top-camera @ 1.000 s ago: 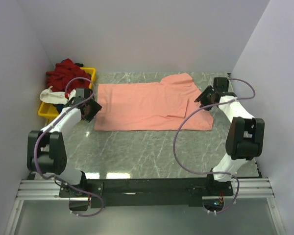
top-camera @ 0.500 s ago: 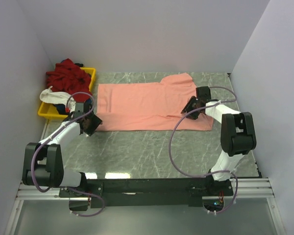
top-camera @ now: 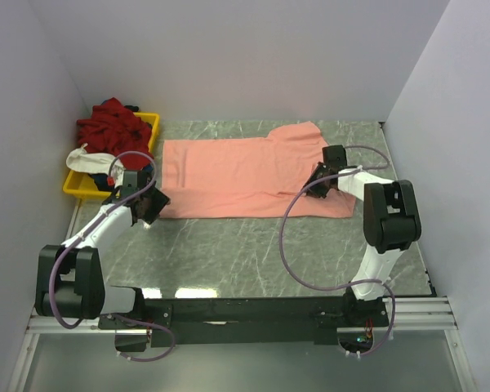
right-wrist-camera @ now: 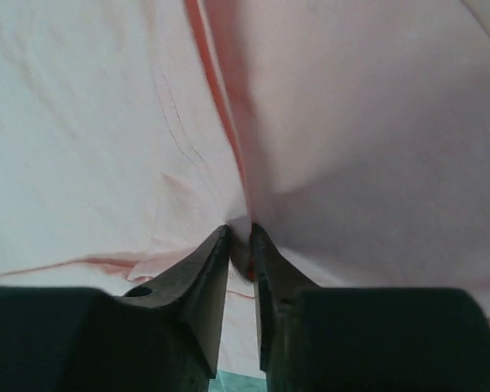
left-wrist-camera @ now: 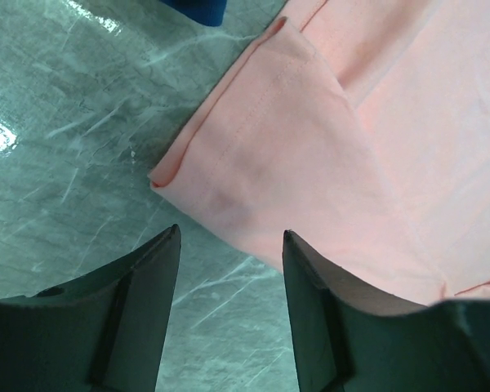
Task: Fold and stack the t-shirts
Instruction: Fold the tshirt
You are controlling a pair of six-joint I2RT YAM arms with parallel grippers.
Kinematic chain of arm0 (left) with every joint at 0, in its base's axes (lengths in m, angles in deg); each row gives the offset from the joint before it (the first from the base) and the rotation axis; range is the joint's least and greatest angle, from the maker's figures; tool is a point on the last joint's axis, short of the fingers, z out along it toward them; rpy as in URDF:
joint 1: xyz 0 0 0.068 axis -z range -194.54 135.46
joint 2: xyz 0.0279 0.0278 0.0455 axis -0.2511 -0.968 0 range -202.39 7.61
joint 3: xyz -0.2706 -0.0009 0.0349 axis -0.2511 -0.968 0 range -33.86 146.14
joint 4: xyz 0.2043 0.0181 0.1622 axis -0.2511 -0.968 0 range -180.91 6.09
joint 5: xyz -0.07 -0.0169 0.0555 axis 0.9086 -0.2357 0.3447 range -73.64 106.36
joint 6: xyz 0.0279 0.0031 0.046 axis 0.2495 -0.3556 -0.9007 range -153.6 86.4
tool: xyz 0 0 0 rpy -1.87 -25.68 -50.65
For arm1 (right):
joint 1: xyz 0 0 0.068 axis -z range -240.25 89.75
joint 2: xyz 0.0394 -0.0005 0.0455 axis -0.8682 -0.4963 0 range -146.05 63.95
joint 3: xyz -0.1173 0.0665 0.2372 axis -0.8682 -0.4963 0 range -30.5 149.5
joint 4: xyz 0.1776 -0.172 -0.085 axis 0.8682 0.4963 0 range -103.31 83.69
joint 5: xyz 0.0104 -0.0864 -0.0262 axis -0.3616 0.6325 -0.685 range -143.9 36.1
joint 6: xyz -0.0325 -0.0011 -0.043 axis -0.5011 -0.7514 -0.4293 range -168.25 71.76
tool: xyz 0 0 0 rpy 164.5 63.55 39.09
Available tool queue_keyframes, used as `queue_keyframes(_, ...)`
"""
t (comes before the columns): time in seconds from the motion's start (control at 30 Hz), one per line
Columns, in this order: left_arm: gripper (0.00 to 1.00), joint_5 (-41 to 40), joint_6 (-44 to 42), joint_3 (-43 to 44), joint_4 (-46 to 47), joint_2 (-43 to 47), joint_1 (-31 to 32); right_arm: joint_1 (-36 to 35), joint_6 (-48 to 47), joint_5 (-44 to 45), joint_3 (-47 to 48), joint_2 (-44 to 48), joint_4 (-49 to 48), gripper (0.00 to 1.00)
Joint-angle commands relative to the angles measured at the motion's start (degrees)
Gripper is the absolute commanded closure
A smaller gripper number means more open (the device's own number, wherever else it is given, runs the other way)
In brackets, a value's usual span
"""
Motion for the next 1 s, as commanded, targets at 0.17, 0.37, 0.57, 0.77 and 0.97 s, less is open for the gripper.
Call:
queue_keyframes(0.17,0.42,-1.28,-1.03,-0.09,-0.09,3.71,0.12,-1.51,0.51,-0.34,7.73,-1.6,0.65,0.8)
queue_keyframes(0.37,0.41,-1.29,-1.03,-1.59,0.61,4.25,0.12,-3.71,-0.1,-1.22,15.02,-5.02,3.2,0.8)
queue_keyframes(0.57,0.4,-0.85,-1.47,-2.03,1.32,3.72,0.12,-5.03,-0.8,-2.45,22.5,-9.69,5.83,0.65)
queue_keyframes(0.77,0.38,-2.07,-0.5,-4.05,1.5,4.33,0.12,-4.24,-2.91,-0.79,24.36,-6.27,8.47,0.5)
queue_keyframes(0.97,0.37,-5.59,0.99,-5.54,0.44,5.56,-0.23,1.29,-2.04,-0.95,13.32,6.2,6.55,0.39)
